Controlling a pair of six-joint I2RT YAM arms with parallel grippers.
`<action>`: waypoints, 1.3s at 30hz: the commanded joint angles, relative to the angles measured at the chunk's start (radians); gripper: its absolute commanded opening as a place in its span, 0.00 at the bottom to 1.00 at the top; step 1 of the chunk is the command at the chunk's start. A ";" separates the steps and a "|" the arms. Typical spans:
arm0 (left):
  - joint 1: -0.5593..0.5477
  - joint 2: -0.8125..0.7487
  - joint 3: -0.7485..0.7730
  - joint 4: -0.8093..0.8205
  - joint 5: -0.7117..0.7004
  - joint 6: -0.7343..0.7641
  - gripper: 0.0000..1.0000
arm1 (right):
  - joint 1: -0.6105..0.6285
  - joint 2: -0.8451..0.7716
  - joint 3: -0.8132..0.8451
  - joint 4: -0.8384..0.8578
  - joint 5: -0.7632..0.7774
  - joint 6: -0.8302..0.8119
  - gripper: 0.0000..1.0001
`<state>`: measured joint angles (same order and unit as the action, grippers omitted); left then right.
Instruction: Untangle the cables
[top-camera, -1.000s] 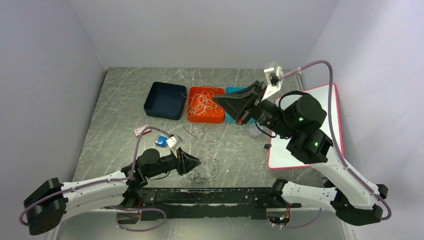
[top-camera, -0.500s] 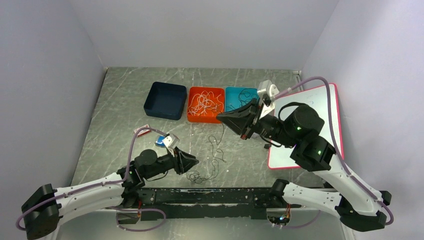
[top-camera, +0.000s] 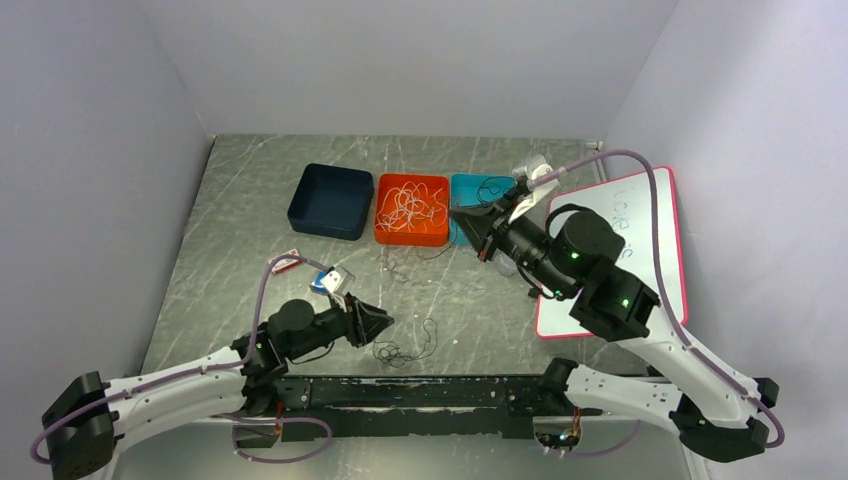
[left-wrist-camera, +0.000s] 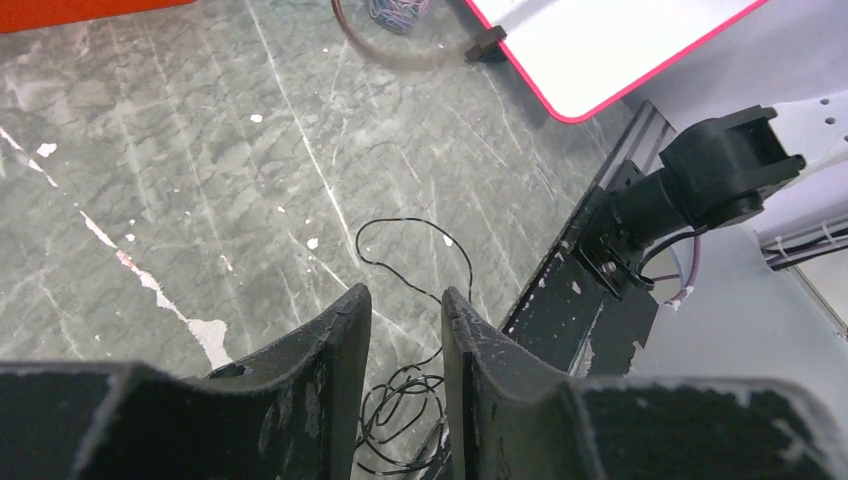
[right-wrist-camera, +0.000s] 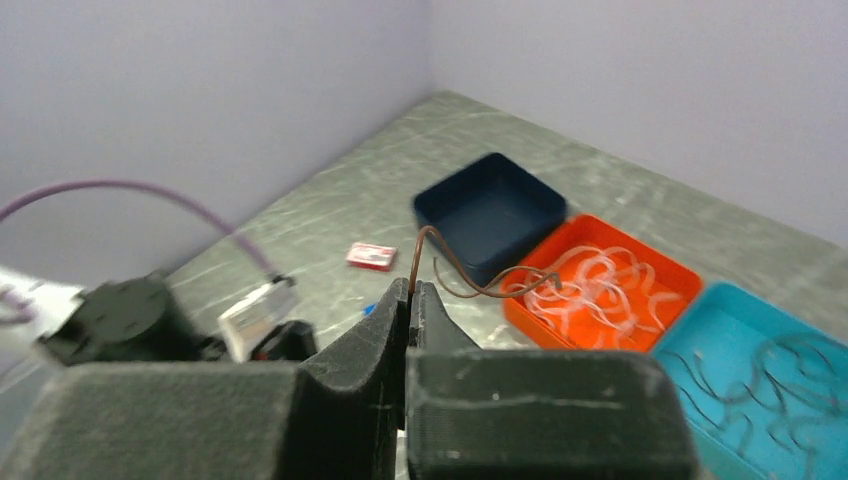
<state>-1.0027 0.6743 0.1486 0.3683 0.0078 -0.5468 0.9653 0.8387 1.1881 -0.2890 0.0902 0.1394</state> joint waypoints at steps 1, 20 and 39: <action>0.006 -0.013 0.023 -0.054 -0.055 -0.016 0.38 | 0.004 0.040 0.019 -0.039 0.315 0.019 0.00; 0.006 0.048 0.111 -0.168 -0.065 -0.031 0.37 | -0.318 0.263 0.089 0.102 0.359 -0.075 0.00; 0.006 -0.046 0.124 -0.243 0.015 0.000 0.39 | -0.597 0.516 0.153 0.224 0.115 -0.058 0.00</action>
<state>-1.0027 0.6556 0.2409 0.1619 -0.0017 -0.5610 0.4026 1.3178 1.3109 -0.1123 0.2733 0.0692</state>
